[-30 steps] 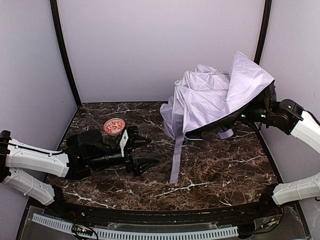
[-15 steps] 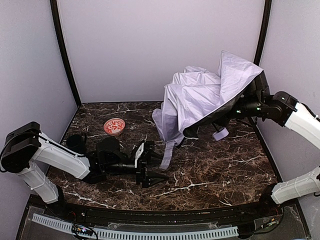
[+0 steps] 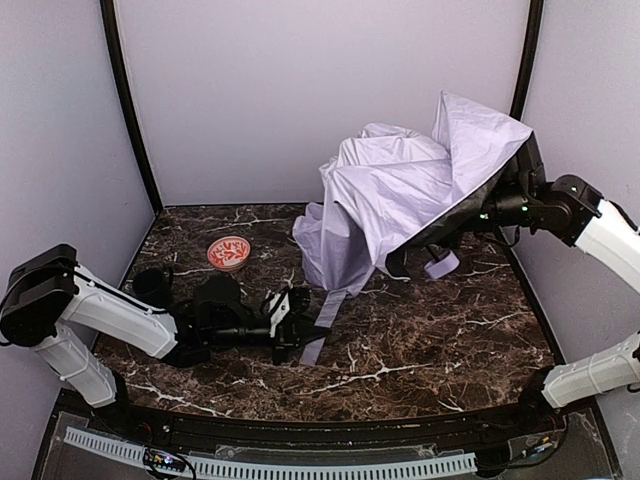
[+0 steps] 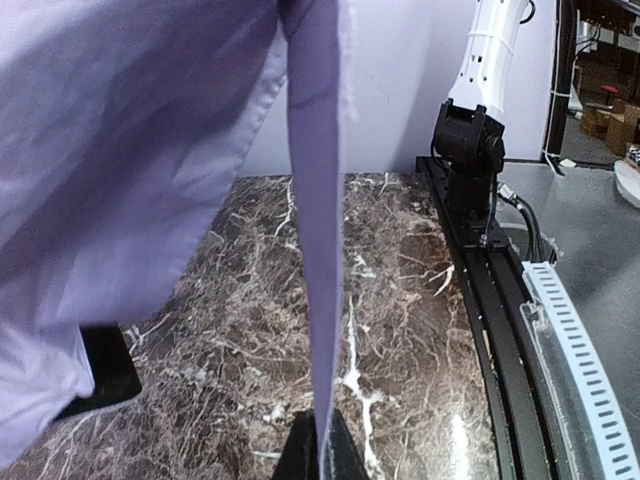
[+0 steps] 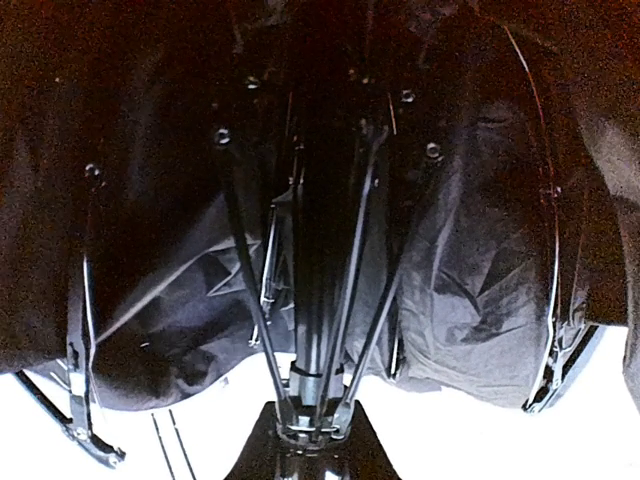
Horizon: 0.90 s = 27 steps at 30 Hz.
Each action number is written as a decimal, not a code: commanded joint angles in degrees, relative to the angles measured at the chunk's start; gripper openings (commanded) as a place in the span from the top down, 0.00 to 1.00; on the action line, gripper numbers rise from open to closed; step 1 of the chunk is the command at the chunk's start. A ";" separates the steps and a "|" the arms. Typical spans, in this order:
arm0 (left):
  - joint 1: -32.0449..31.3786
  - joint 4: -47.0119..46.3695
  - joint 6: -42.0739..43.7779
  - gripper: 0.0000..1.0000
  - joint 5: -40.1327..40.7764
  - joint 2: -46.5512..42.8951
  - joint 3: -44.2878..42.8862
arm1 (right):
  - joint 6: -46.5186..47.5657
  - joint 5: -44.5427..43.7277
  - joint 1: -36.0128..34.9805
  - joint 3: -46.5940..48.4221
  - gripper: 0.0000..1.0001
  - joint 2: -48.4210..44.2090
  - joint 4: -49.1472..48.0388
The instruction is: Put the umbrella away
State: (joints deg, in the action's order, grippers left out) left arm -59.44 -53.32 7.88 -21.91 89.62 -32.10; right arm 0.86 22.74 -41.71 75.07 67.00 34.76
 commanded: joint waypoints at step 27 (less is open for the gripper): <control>10.23 -0.43 21.82 1.00 1.67 11.11 -8.40 | 6.36 -36.25 -20.62 7.28 1.00 5.97 4.57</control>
State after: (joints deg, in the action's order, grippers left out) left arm -47.27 -51.53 29.76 -19.68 103.28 -39.92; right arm 8.10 3.53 -64.95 78.76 78.13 50.94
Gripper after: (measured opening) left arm 0.009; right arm 0.135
